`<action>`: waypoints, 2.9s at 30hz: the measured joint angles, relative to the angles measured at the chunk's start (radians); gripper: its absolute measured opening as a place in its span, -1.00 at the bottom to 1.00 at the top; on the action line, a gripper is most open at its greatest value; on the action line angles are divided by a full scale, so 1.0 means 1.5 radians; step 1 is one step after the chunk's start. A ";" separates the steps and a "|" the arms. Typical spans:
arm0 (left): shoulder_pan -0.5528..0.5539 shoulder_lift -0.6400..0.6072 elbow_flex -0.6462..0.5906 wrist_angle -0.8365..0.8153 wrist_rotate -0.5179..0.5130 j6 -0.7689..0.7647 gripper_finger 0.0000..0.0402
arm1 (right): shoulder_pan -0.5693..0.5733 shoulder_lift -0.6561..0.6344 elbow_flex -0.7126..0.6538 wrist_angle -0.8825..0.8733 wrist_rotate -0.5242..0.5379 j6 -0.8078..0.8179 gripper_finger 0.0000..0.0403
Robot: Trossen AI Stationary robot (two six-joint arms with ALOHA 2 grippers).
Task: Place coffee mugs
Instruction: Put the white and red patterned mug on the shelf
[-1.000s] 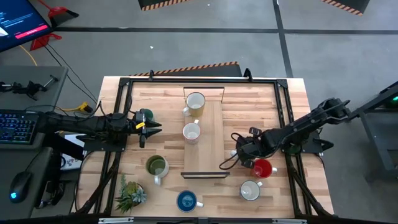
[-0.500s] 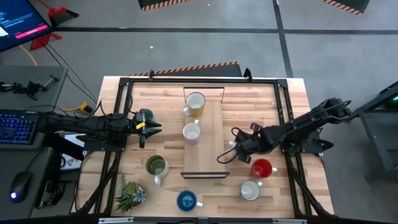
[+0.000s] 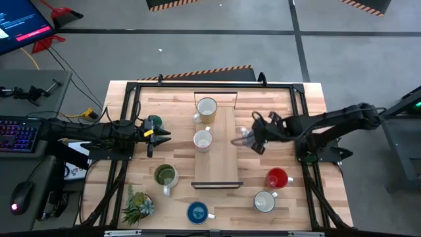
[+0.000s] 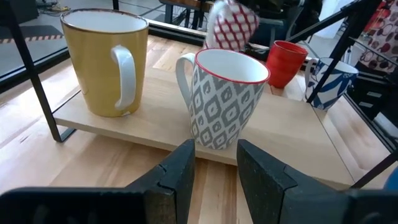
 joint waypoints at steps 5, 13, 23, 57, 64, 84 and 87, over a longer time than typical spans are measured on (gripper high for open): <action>0.000 0.000 0.000 0.000 0.000 0.000 -0.45 | -0.103 0.014 0.079 -0.005 -0.063 -0.064 -1.00; 0.000 0.002 0.000 0.001 0.000 -0.011 -0.45 | -0.206 0.128 0.213 -0.016 -0.143 -0.113 -1.00; 0.000 0.002 0.000 0.001 0.000 -0.011 -0.45 | -0.258 0.304 0.351 -0.117 -0.183 -0.171 -1.00; 0.000 0.004 0.000 0.001 0.000 -0.012 -0.45 | -0.302 0.377 0.373 -0.031 -0.176 -0.147 -1.00; 0.000 0.004 0.000 0.000 0.000 -0.029 -0.45 | -0.302 0.405 0.373 -0.021 -0.179 -0.152 -1.00; 0.000 0.004 0.000 0.000 0.005 -0.030 -0.45 | -0.303 0.407 0.373 -0.006 -0.175 -0.174 -0.73; 0.000 0.004 0.000 -0.001 0.005 -0.030 -0.45 | -0.306 0.406 0.373 -0.006 -0.175 -0.178 -0.67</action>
